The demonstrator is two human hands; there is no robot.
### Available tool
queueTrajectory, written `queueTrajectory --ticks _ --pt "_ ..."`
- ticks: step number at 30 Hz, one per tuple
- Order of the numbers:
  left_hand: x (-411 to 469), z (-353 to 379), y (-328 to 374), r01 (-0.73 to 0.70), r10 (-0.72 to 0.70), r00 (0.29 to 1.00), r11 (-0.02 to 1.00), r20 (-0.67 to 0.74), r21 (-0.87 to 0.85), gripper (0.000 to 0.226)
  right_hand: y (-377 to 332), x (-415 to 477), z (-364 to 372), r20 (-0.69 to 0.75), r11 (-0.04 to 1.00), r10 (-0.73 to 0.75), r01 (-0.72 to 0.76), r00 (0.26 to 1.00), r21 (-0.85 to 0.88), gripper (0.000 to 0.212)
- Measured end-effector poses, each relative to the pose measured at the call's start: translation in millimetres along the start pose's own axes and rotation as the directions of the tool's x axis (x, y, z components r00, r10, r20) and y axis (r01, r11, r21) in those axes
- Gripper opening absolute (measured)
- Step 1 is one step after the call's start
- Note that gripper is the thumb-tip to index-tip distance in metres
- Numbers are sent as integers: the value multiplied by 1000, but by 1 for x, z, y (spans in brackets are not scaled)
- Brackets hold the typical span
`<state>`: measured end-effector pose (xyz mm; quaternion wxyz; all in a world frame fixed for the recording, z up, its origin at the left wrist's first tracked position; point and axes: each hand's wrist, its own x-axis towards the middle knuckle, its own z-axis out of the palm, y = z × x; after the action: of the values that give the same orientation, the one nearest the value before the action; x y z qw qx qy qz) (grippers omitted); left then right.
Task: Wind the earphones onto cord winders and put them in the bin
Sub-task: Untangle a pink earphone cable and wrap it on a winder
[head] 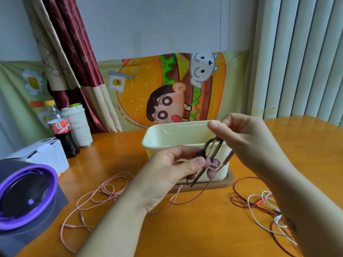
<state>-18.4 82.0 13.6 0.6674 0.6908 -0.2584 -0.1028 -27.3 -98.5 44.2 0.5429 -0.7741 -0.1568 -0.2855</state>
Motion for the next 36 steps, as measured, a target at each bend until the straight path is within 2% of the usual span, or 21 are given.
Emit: queueTrajectory --ticks 3,6,13,16,18,20,23,25,27,29,31,33,35,36 --pt "-1 -1 2 -5 17 995 992 98 -128 27 5 2 -4 102 992 50 -61 994 109 47" --pt "-2 2 2 36 3 986 972 166 -234 25 12 3 -7 161 974 36 -71 986 214 46" --pt "-1 9 3 98 -55 987 950 150 -295 18 24 6 -11 115 975 -22 -5 993 224 50" --pt "-2 13 6 106 -70 990 945 124 -311 21 28 7 -16 180 949 -32 -27 983 315 48" --pt "-2 14 7 104 -72 992 932 103 -348 22 29 8 -21 250 907 -41 -69 967 416 43" --pt "-2 13 6 102 -70 992 931 103 -350 22 32 9 -22 281 889 -20 -111 960 444 41" --pt "-3 14 6 94 -40 985 941 170 -325 24 35 6 -17 310 863 34 -185 950 470 38" --pt "-3 15 6 66 -6 983 944 184 -322 29 40 1 -7 345 808 104 -282 933 518 31" --pt "-2 15 4 19 14 994 953 107 -302 33 42 -5 10 406 777 160 -368 900 511 32" --pt "0 14 2 -17 13 1000 964 -17 -267 34 45 -13 29 444 750 165 -405 881 523 50" --pt "1 13 2 -36 8 994 967 -110 -251 33 42 -17 44 382 753 237 -418 893 509 31" --pt "2 11 3 -37 -15 982 961 -186 -272 33 42 -17 49 314 791 326 -439 892 426 42" --pt "2 9 2 -47 -24 969 958 -245 -281 27 37 -17 47 297 865 310 -398 903 306 35" --pt "3 8 2 -52 -27 961 960 -275 -276 24 36 -16 44 327 902 284 -366 902 228 38"
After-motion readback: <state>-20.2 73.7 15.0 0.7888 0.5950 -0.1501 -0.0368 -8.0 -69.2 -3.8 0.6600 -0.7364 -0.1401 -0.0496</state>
